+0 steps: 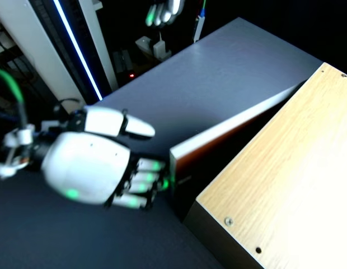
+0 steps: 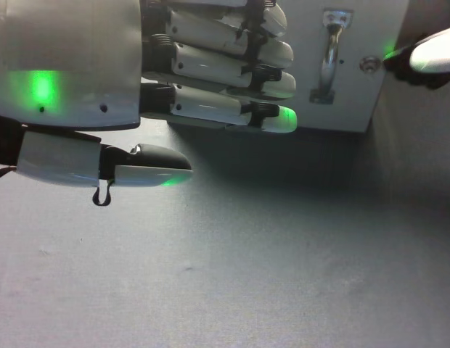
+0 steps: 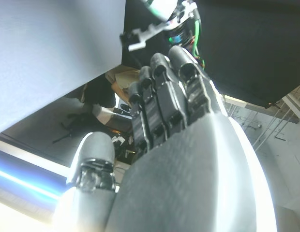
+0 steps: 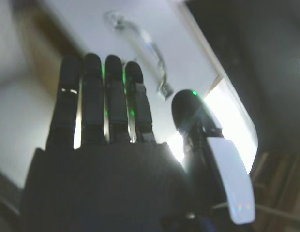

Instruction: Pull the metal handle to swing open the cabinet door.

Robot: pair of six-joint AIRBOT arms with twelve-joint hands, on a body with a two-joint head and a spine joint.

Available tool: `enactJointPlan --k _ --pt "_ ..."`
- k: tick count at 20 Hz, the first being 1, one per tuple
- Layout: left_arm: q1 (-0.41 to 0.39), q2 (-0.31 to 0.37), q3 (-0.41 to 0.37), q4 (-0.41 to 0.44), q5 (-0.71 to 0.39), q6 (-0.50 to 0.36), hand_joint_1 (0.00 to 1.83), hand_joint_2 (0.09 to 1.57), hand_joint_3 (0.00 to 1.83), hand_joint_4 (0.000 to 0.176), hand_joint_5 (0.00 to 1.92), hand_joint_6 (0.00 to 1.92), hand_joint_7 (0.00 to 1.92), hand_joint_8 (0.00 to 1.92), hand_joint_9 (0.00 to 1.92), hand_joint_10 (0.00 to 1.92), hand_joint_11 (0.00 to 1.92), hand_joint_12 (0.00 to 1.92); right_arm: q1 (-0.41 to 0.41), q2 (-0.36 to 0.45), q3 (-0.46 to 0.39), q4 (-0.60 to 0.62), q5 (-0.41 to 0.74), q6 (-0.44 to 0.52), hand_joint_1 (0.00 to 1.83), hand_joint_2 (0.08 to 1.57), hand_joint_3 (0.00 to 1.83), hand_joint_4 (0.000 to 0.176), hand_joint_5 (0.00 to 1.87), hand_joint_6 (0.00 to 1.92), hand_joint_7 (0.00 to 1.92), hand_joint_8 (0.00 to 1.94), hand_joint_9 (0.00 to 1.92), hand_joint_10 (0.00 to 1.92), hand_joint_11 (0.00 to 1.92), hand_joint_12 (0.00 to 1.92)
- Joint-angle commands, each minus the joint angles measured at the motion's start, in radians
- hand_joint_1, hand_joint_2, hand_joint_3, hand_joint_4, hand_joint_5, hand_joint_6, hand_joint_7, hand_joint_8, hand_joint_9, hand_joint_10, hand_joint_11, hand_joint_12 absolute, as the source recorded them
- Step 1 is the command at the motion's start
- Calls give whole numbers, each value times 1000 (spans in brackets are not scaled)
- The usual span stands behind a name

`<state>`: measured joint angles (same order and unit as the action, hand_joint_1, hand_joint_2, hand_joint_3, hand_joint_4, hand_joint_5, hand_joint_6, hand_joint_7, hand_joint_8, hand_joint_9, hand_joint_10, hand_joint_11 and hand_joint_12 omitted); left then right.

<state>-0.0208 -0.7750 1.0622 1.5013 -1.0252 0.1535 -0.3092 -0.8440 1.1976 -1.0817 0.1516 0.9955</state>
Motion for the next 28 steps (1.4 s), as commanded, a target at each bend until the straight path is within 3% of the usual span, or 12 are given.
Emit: enactJointPlan --k 1,4,20,28 --pt "-10 7 0 -97 -26 8 0 1571 115 0 376 0 390 0 360 0 11 746 16 9 10 25 56 -3 0 1571 130 0 415 6 403 4 361 5 0 921" --pt "-10 7 0 -97 -26 8 0 1571 118 0 388 5 399 4 366 3 18 752 25 10 40 25 72 -53 0 1571 135 0 410 4 396 4 357 5 0 915" --pt "-10 7 0 -97 -26 8 0 1571 126 0 375 2 387 1 353 1 3 752 39 -115 171 25 52 -53 0 1571 125 0 410 0 398 1 358 1 0 934" --pt "-10 7 0 -97 -26 8 0 1571 122 0 371 0 386 0 352 0 1 748 44 -116 184 25 49 -68 0 1571 112 0 397 1 388 1 350 1 0 898"
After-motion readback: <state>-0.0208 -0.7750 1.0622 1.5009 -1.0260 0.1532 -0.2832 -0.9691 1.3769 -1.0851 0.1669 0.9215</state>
